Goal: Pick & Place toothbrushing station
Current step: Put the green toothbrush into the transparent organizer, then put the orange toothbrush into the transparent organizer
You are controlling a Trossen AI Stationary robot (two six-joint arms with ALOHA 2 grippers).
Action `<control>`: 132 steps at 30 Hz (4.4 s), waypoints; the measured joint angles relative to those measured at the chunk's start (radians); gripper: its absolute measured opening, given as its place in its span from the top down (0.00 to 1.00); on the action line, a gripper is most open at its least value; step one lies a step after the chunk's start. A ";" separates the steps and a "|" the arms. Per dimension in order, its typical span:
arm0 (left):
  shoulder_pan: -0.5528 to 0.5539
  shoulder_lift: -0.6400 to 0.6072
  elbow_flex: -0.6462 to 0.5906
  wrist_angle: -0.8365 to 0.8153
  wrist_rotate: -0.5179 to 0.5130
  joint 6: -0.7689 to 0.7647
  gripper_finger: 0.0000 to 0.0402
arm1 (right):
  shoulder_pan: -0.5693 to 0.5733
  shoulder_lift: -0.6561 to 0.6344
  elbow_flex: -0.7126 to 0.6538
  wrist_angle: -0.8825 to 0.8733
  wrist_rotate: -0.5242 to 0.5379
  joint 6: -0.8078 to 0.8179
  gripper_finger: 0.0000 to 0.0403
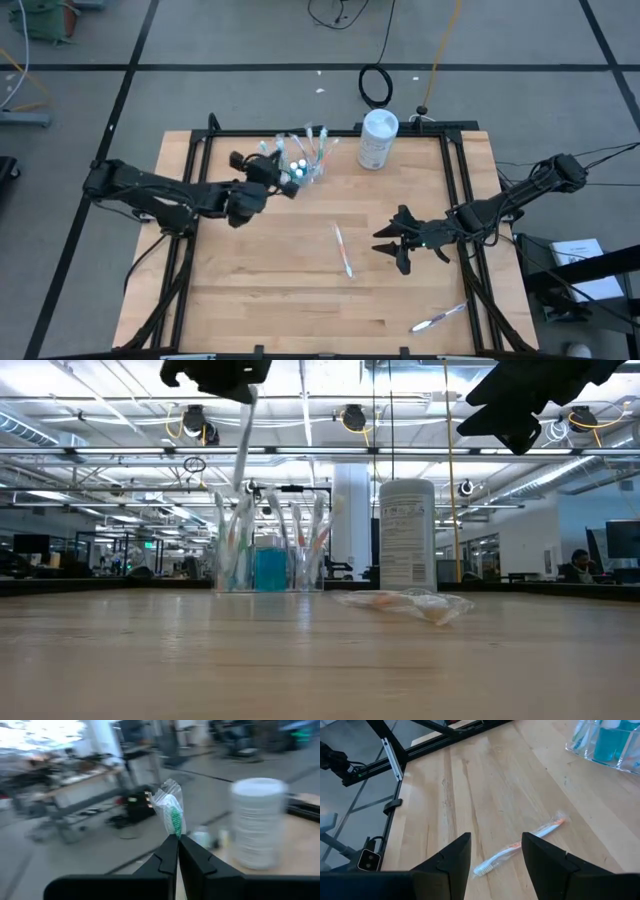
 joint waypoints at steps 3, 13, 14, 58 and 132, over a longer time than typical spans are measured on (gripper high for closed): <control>0.025 0.020 -0.020 0.006 -0.062 -0.035 0.98 | 0.000 0.000 0.000 0.000 0.000 0.000 0.58; 0.182 0.124 -0.188 0.145 -0.159 -0.227 0.97 | 0.000 0.000 0.000 0.000 0.000 0.000 0.58; 0.189 0.128 -0.198 0.171 -0.151 -0.229 0.98 | 0.000 0.000 -0.002 0.004 0.000 0.000 0.58; 0.189 0.248 -0.209 0.055 0.146 -0.257 0.88 | -0.110 0.245 -0.061 0.318 0.130 -0.059 0.58; 0.133 -0.015 -0.208 0.060 0.549 0.204 0.55 | -0.075 0.864 0.033 0.661 0.086 0.107 0.65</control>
